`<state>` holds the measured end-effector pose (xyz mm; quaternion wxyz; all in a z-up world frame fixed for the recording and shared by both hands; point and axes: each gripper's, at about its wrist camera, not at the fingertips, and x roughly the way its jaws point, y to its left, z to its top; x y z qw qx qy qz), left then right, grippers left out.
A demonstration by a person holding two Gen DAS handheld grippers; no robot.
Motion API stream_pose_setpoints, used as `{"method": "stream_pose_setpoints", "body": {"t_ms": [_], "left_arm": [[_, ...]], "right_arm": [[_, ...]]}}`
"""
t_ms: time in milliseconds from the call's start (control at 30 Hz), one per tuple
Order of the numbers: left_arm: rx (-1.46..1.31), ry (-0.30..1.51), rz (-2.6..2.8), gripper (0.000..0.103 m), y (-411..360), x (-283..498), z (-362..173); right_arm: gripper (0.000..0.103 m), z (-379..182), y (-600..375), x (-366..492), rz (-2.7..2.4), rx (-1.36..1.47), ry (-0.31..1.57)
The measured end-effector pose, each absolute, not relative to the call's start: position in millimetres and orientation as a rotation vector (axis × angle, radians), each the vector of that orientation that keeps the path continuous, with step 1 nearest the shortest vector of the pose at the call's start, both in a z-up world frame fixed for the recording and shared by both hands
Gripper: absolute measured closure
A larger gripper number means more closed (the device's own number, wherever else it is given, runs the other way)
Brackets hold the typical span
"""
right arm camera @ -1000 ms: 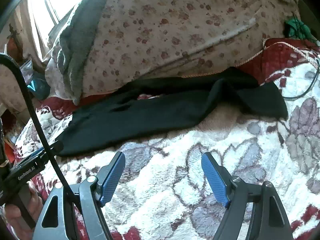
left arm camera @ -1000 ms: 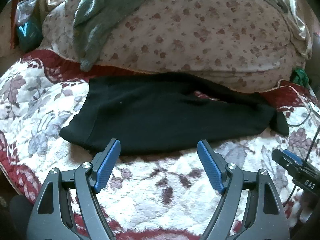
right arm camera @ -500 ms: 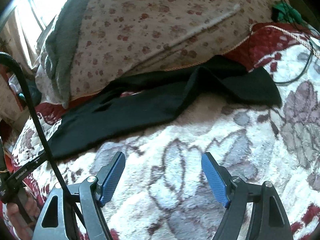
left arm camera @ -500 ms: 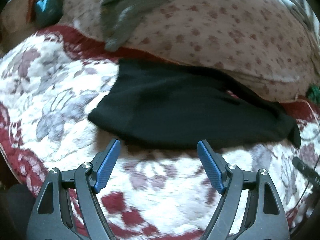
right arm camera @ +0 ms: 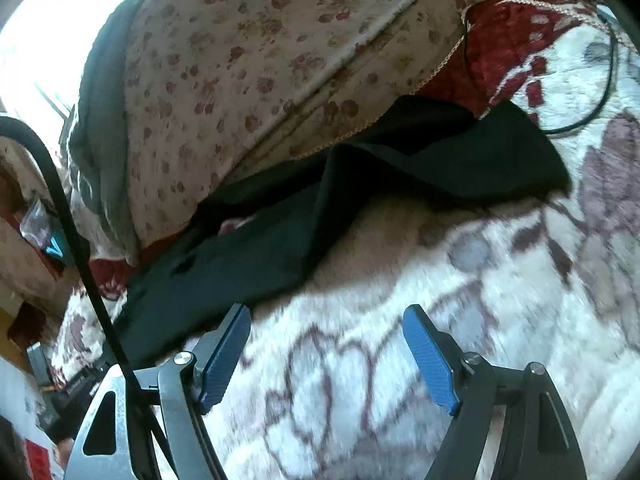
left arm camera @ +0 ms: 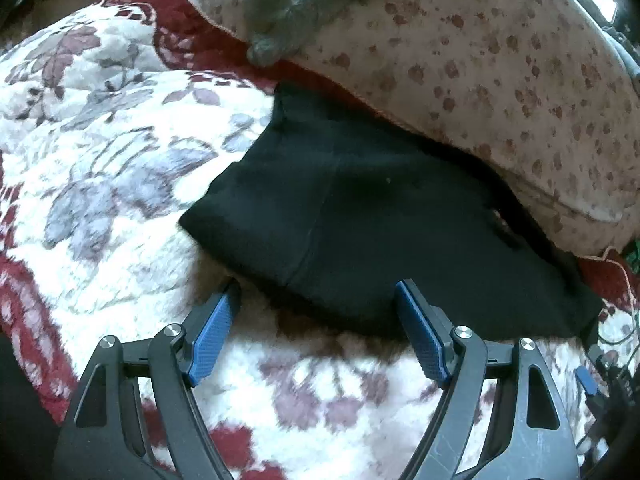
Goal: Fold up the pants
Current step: 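Close the left gripper on a pants leg while the right gripper grasps the other leg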
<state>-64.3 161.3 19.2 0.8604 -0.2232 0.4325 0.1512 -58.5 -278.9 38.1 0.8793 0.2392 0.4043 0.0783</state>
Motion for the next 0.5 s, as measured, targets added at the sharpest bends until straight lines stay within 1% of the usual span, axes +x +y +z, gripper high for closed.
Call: {"method": "stream_pose_setpoints", "body": {"t_ms": [267, 300, 367, 400, 433, 467, 500], "left_arm": [[-0.456, 0.902, 0.338, 0.023, 161, -43, 18], [-0.458, 0.905, 0.335, 0.023, 162, -40, 18], [-0.466, 0.911, 0.319, 0.023, 164, -35, 18], [-0.477, 0.907, 0.312, 0.023, 165, -33, 18], [-0.493, 0.902, 0.307, 0.028, 168, -31, 19], [-0.505, 0.896, 0.307, 0.048, 170, -30, 19], [-0.505, 0.901, 0.314, 0.073, 172, -28, 19]], "right_arm": [[0.026, 33, -276, -17, 0.177, 0.517, 0.828], [0.028, 32, -277, -13, 0.182, 0.525, 0.822], [0.046, 30, -280, -4, 0.191, 0.545, 0.803], [0.051, 28, -282, 1, 0.185, 0.555, 0.800], [0.062, 25, -285, 5, 0.177, 0.572, 0.800], [0.072, 23, -289, 9, 0.172, 0.598, 0.797], [0.077, 21, -292, 11, 0.174, 0.621, 0.791]]}}
